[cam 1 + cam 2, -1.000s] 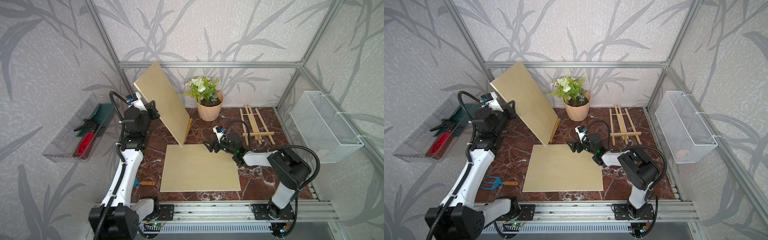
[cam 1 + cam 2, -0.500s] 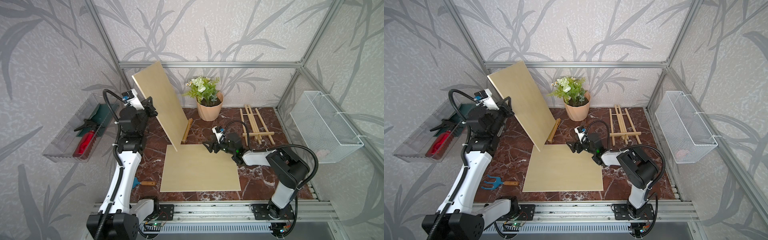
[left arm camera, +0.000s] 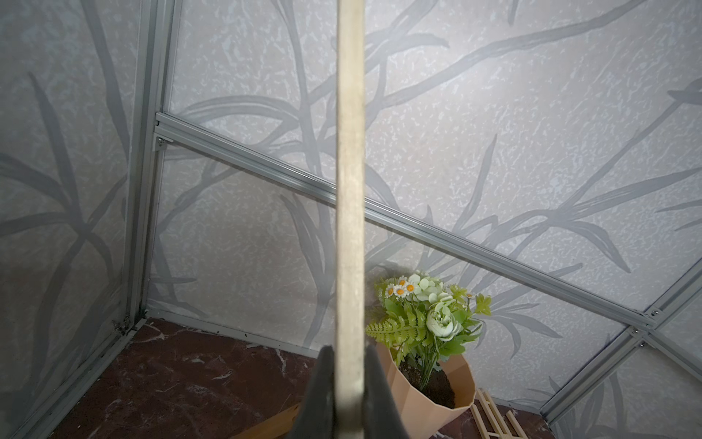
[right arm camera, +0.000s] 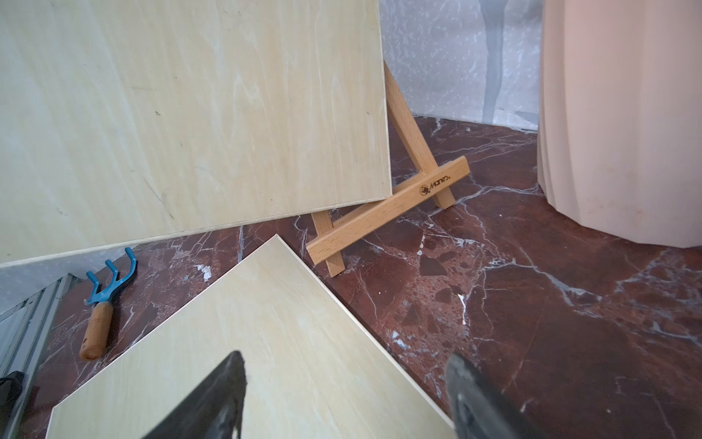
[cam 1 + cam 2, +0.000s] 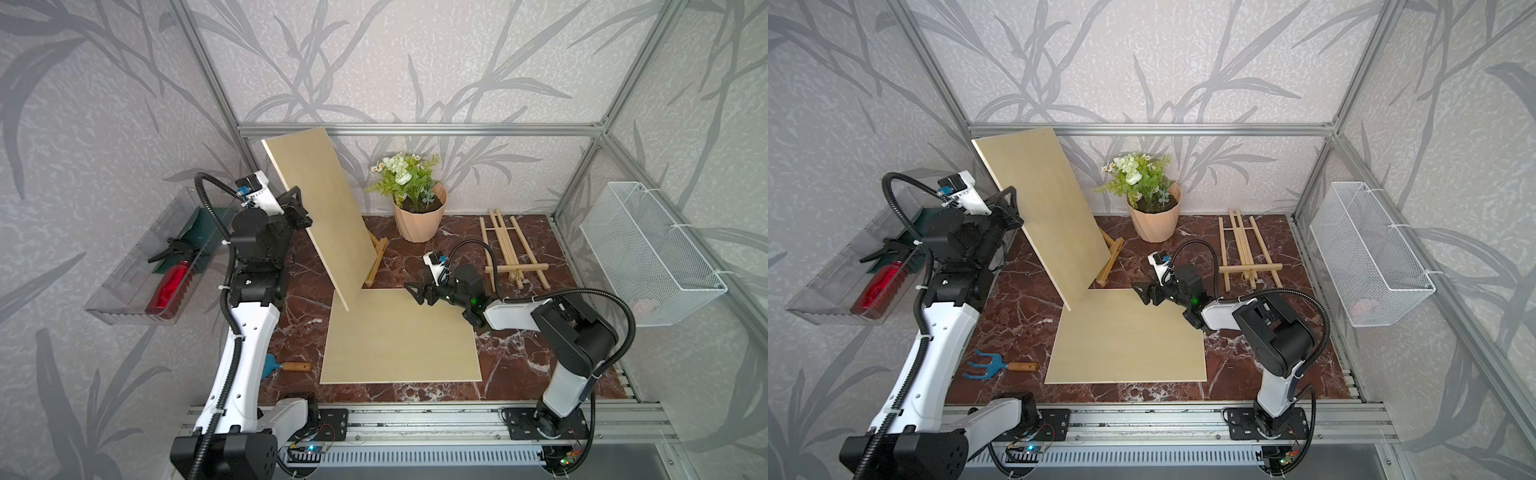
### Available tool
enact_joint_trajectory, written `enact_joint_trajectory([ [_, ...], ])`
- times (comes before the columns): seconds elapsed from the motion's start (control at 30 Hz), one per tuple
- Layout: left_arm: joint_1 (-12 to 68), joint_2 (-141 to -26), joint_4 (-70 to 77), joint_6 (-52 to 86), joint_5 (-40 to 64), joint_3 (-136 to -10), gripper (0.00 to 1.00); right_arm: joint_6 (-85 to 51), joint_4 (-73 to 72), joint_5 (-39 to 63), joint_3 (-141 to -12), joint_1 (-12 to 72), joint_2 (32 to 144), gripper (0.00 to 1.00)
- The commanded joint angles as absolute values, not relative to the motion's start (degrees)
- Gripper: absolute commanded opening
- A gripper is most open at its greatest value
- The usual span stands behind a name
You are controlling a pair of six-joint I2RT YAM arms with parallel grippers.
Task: Disassemble the easel
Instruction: Pick up the drawing board from the easel.
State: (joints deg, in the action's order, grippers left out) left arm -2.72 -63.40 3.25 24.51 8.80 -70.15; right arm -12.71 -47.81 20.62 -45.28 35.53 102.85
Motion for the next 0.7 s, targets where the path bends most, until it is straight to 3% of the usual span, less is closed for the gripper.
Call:
enact_joint_trajectory([
  [0.0, -2.2, -59.7, 16.9, 29.3, 9.1, -76.1, 0.00, -13.4, -48.0, 21.4, -46.7, 35.4, 103.2, 0.81],
  [0.67, -1.9, -57.9, 15.5, 32.4, 6.9, -77.8, 0.00, -16.0, -50.3, 22.7, -46.3, 35.4, 103.3, 0.81],
])
